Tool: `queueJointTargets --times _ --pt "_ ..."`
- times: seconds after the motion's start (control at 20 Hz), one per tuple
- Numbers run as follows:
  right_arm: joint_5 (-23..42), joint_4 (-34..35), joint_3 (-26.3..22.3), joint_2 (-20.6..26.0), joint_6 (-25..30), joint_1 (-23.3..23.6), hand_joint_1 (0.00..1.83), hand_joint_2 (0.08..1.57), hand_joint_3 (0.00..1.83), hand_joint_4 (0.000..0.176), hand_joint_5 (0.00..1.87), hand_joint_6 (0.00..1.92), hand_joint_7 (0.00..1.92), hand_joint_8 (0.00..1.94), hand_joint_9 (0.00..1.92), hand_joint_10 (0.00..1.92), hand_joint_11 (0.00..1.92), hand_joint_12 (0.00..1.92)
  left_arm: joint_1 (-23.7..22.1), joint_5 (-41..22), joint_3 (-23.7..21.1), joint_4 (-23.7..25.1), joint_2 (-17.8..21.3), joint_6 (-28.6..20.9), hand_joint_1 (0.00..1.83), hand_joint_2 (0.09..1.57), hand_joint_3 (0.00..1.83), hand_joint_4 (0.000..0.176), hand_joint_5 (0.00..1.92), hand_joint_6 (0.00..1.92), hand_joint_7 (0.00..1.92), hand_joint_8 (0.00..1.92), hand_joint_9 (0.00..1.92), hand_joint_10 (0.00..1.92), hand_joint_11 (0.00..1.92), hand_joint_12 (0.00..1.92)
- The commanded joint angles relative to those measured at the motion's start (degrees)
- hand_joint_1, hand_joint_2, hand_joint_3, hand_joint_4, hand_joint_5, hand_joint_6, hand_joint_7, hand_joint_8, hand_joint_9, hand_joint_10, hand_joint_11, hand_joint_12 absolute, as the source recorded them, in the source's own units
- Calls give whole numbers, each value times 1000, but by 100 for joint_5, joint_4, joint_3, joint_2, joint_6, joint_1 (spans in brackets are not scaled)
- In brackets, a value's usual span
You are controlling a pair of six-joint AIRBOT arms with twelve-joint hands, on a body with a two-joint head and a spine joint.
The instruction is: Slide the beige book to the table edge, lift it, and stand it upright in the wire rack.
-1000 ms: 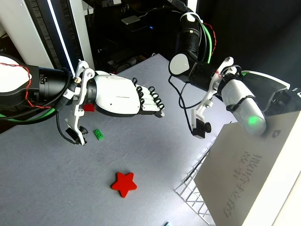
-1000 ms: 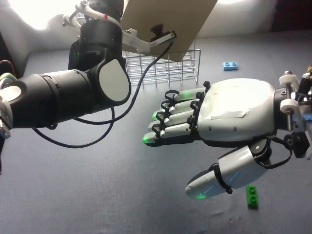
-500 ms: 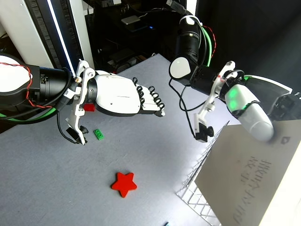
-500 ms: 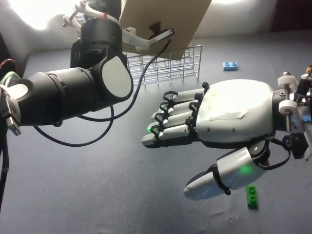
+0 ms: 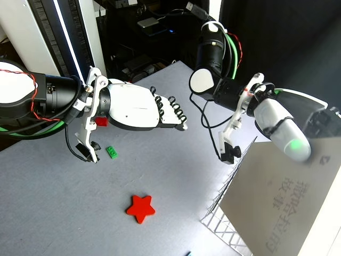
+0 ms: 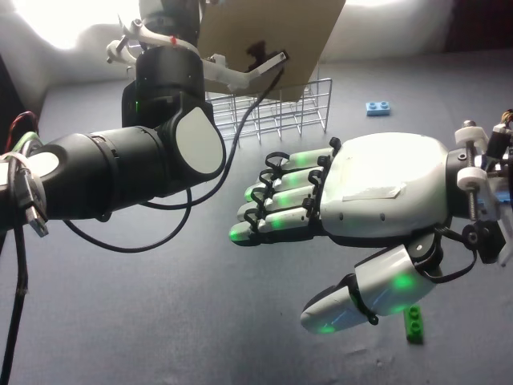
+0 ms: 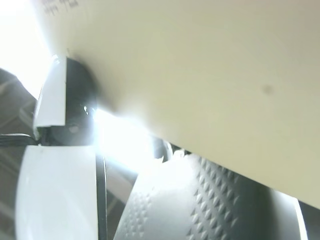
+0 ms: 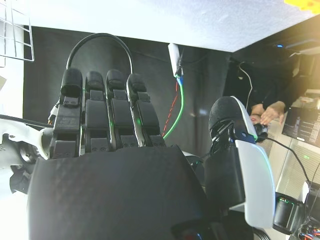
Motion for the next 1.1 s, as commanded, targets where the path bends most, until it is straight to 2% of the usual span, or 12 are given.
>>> queueJointTargets --times 0.0,0.15,0.2,0.25,0.3,0.4,0.7,0.8,0.85,0.9,1.0,1.05 --pt "281 215 -25 -6 1 91 0 1175 1 0 159 1 151 2 129 2 0 380 104 311 18 88 33 82 1350 1199 2 0 788 1123 823 1313 735 1545 535 1677" --pt "282 215 -29 -12 -7 91 0 1178 2 0 157 1 145 0 126 0 0 378 4 315 130 111 -32 82 1350 1192 0 0 810 1182 829 1232 753 1515 519 1677" --pt "282 215 -31 -14 -10 91 0 1169 0 0 149 0 132 0 115 0 0 366 -112 310 212 163 -85 82 1213 1196 2 0 821 1201 833 1309 756 1427 536 1684" --pt "282 214 -32 -15 -12 90 0 1168 0 0 172 4 154 4 135 4 0 412 -188 297 266 191 -125 82 1191 1196 1 0 830 1167 838 1348 764 1412 555 1689" --pt "282 214 -34 -16 -14 90 0 1172 2 0 174 3 161 5 141 5 0 423 -258 279 319 211 -169 82 1318 1190 5 0 816 1157 828 1283 753 1491 542 1680" --pt "282 214 -34 -23 -16 90 0 1166 0 0 153 0 126 2 113 2 0 374 -341 262 390 222 -244 82 1349 1194 1 0 807 1146 823 1279 744 1529 536 1689" --pt "291 214 -34 -35 -19 91 0 1180 2 0 168 1 140 1 122 1 0 413 -411 267 466 341 -294 82 1348 1192 2 0 822 1163 818 1289 736 1497 512 1661" --pt "291 214 -35 -34 -19 91 0 1184 2 0 167 4 134 3 115 4 0 409 -415 345 493 357 -265 82 1190 1199 1 0 831 1163 827 1371 744 1414 533 1678" --pt "291 214 -35 -34 -19 91 0 1184 1 0 167 2 142 4 125 5 0 436 -406 385 510 350 -252 82 1320 1186 0 0 832 1144 845 1255 754 1478 544 1668" --pt "291 214 -35 -35 -19 93 0 1185 1 0 179 4 159 6 142 8 0 477 -380 441 513 295 -240 82 1341 1201 5 0 807 1139 809 1359 713 1516 508 1674" --pt "292 214 -38 -36 -19 97 0 1189 2 0 192 8 162 6 144 6 0 484 -311 534 518 182 -228 82 1348 1200 0 0 805 1129 814 1342 726 1521 552 1684" --pt "292 214 -38 -39 -19 98 0 1188 1 0 205 8 169 5 150 6 0 498 -264 551 531 143 -222 82 1221 1196 0 0 832 1137 832 1367 747 1434 556 1679"
